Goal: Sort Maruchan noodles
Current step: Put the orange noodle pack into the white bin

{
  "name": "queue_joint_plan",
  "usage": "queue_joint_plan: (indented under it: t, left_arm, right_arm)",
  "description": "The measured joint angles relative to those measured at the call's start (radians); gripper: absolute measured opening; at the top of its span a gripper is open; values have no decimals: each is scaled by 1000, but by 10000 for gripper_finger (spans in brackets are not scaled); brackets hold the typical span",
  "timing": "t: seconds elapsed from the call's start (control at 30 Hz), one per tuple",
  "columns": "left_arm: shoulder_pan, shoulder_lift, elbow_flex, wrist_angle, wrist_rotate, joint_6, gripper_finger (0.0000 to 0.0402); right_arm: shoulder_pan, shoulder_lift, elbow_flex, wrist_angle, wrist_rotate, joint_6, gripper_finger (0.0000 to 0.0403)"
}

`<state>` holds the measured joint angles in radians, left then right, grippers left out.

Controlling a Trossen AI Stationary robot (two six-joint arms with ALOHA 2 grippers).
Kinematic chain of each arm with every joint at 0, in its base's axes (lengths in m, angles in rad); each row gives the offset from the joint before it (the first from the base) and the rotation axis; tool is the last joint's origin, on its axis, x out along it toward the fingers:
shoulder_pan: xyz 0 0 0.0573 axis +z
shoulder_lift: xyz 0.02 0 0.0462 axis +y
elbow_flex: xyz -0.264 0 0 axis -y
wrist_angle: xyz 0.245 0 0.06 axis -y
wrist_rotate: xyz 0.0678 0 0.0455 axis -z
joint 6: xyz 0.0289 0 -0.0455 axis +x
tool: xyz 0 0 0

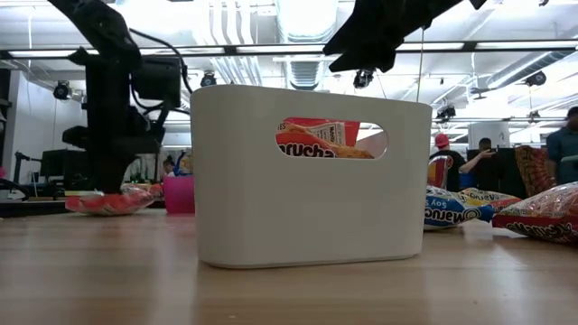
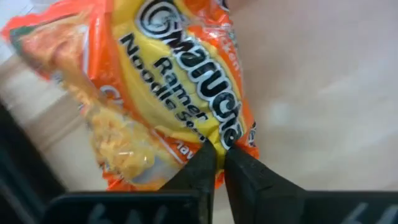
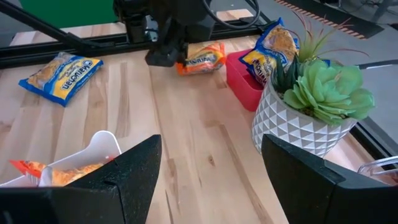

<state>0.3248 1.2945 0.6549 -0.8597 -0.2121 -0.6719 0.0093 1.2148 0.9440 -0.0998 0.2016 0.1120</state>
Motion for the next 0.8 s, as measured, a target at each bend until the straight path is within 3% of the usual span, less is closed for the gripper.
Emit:
queue_joint_plan:
  t: [0.2, 0.43, 0.67, 0.8]
  left_arm:
    - [-71, -4, 64, -92, 46, 23, 2]
    - [-203, -50, 179, -96, 119, 181, 1]
    - [-293, -79, 331, 23, 143, 327, 0]
    - [-310, -75, 386, 74, 151, 364, 0]
  right_arm:
    - [0, 0, 0, 0, 0, -7, 265]
    - [2, 13, 0, 13, -5, -40, 265]
    - [13, 116, 22, 179, -115, -209, 265]
    - [19, 195, 99, 184, -124, -285, 265]
